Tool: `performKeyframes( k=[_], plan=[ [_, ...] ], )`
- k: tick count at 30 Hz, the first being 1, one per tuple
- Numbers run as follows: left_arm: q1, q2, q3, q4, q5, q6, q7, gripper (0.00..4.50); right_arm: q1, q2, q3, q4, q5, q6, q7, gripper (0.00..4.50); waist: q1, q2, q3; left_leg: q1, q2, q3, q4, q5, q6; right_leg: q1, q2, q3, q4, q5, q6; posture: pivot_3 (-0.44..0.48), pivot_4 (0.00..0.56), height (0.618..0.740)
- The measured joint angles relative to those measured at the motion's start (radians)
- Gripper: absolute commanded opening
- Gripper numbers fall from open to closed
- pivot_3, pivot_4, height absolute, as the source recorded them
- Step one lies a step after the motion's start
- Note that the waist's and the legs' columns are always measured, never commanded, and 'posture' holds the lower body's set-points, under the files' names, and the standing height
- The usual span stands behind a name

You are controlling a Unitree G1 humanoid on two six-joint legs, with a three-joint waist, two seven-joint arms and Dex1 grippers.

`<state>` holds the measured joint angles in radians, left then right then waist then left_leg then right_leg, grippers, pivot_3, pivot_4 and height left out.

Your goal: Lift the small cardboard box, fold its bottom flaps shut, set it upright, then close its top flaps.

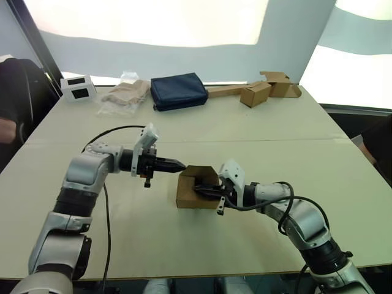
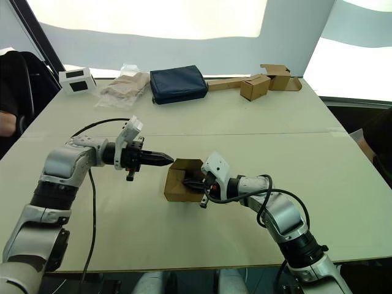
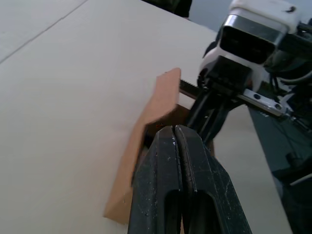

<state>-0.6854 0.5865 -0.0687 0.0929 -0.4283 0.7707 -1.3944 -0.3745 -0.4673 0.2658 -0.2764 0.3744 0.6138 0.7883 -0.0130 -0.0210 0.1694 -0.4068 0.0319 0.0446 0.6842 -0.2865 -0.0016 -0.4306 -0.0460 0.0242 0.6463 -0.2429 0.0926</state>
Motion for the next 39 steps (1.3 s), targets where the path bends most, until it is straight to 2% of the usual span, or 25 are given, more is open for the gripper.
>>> performKeyframes(
  k=[5, 9, 17, 24, 30, 32, 36, 39],
  plan=[
    [0.068, 0.001, -0.023, -0.075, -0.021, 0.028, 0.031, 0.05, 0.0, -0.003, 0.0, -0.001, 0.0, 0.0, 0.004, 0.0, 0.001, 0.0, 0.0, 0.0, 0.0, 0.0, 0.0, 0.0, 0.0, 0.0, 0.0, 0.0, 0.0, -0.001, -0.002, 0.0, 0.15, 0.74],
    [0.119, 0.002, -0.084, -0.093, 0.004, -0.011, 0.058, 0.05, -0.002, -0.004, -0.001, -0.001, 0.0, 0.005, 0.006, 0.0, 0.001, 0.0, 0.0, 0.0, 0.0, 0.0, 0.0, 0.0, 0.0, 0.0, 0.0, 0.0, 0.0, -0.002, -0.003, 0.0, 0.15, 0.74],
    [0.122, 0.007, -0.108, -0.067, 0.009, -0.088, 0.066, 0.05, -0.005, -0.007, -0.015, -0.012, 0.007, 0.025, 0.007, 0.0, 0.002, 0.0, 0.0, 0.001, 0.0, 0.001, 0.0, 0.0, 0.0, 0.001, 0.0, 0.0, 0.0, -0.002, -0.003, 0.0, 0.15, 0.74],
    [0.125, 0.012, -0.108, -0.066, 0.006, -0.105, 0.084, 0.05, -0.004, -0.053, -0.103, -0.128, 0.106, 0.113, 0.021, 0.0, 0.001, 0.0, 0.0, 0.0, 0.0, 0.0, 0.0, 0.0, 0.0, 0.0, 0.0, 0.0, 0.0, -0.002, -0.003, 0.0, 0.15, 0.74],
    [0.13, 0.013, -0.108, -0.068, 0.003, -0.111, 0.091, 0.05, -0.119, -0.059, -0.214, -0.165, 0.236, 0.187, 0.02, 0.0, 0.001, 0.0, 0.0, 0.001, 0.0, 0.0, 0.0, 0.0, 0.0, 0.0, 0.0, 0.0, 0.0, -0.002, -0.003, 0.0, 0.15, 0.74],
    [0.132, 0.015, -0.106, -0.069, 0.002, -0.112, 0.093, 0.05, -0.166, -0.06, -0.209, -0.118, 0.232, 0.181, 0.024, 0.0, 0.0, 0.0, 0.0, 0.001, 0.0, 0.001, 0.0, 0.0, 0.0, 0.0, 0.0, 0.0, 0.0, -0.002, -0.003, 0.0, 0.15, 0.74],
    [0.132, 0.016, -0.108, -0.07, 0.003, -0.114, 0.099, 0.05, -0.331, -0.048, -0.165, 0.136, 0.112, 0.066, 0.036, 0.0, -0.003, 0.0, 0.0, 0.002, 0.0, 0.002, 0.0, 0.0, 0.0, 0.001, 0.0, 0.001, -0.001, -0.002, -0.003, 0.0, 0.15, 0.74],
    [0.133, 0.017, -0.109, -0.071, 0.002, -0.122, 0.1, 0.05, -0.363, 0.002, -0.101, 0.29, 0.036, -0.016, 0.054, 0.0, -0.001, 0.001, 0.0, 0.001, 0.0, 0.004, -0.002, 0.0, 0.0, 0.0, 0.001, 0.0, 0.0, 0.0, -0.001, 0.0, 0.15, 0.74]
  ],
)
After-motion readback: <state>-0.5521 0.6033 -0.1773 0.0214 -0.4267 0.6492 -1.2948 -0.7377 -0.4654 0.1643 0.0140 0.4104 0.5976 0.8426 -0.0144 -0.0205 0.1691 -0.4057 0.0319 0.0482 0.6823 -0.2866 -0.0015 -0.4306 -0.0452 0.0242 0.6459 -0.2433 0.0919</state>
